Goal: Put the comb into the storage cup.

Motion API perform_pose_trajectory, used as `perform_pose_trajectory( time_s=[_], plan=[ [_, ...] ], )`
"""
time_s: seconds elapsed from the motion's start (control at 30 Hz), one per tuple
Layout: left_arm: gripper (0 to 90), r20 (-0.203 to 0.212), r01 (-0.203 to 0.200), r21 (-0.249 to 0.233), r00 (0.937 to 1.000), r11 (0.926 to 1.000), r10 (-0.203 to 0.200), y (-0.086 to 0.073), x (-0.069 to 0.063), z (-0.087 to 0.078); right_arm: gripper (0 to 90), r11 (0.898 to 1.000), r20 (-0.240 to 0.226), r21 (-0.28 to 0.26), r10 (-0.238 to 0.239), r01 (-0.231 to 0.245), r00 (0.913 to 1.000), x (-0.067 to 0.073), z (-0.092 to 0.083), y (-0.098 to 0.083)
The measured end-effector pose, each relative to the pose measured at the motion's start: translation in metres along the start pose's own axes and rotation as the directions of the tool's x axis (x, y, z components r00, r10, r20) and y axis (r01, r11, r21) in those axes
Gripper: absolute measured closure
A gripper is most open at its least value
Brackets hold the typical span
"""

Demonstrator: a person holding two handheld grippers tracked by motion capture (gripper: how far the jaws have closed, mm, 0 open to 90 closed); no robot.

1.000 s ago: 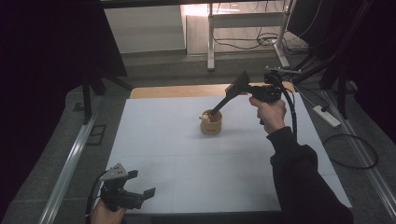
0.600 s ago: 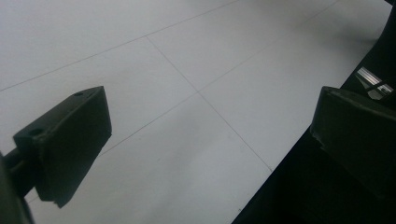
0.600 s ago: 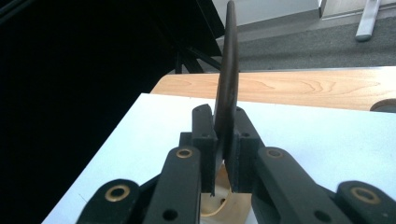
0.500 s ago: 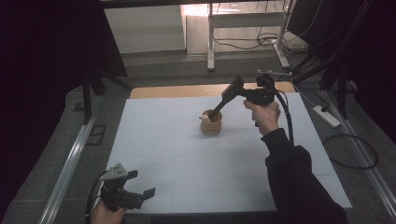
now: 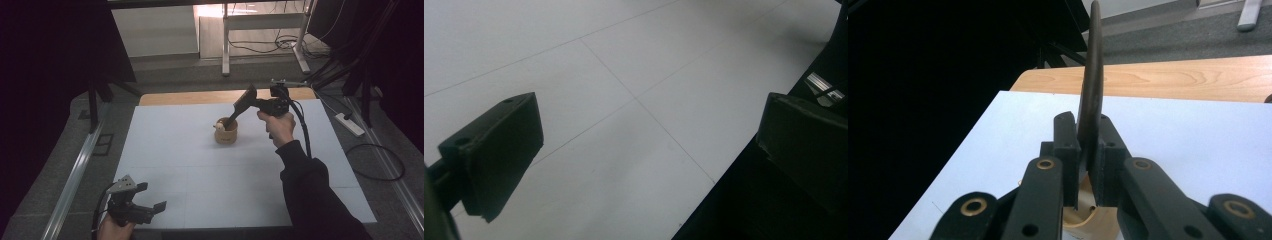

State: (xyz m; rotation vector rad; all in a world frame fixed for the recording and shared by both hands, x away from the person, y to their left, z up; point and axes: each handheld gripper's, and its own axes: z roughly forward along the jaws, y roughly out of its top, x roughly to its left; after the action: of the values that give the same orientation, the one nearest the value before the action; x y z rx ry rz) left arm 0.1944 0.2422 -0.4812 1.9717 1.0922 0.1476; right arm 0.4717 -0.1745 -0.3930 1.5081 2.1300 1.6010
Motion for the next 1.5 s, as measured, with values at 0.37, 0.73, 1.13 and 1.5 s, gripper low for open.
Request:
perform_pose_trajectory(
  time_s=[0.37,0.73,1.13,1.5],
  plan=[
    [0.0,0.002,-0.001,0.002,1.0000,1.0000,0.001,0.000,0.000,0.000,84.1,1.000,-0.007,0.013,0.012,-0.012,0.9999,-0.003,0.007,-0.007],
    [0.0,0.007,-0.003,0.004,1.0000,1.0000,0.003,0.000,0.000,0.000,84.1,0.999,-0.011,0.025,0.025,-0.025,0.9996,-0.005,0.014,-0.015],
    [0.0,0.006,-0.004,0.009,1.0000,1.0000,0.004,0.001,0.000,0.001,83.9,0.999,-0.026,0.024,0.049,-0.048,0.9985,-0.011,0.014,-0.018],
    [0.0,0.007,-0.002,0.012,1.0000,0.9999,0.002,0.001,0.000,0.002,83.4,0.996,-0.026,0.018,0.092,-0.092,0.9954,-0.024,0.011,-0.023]
  ],
)
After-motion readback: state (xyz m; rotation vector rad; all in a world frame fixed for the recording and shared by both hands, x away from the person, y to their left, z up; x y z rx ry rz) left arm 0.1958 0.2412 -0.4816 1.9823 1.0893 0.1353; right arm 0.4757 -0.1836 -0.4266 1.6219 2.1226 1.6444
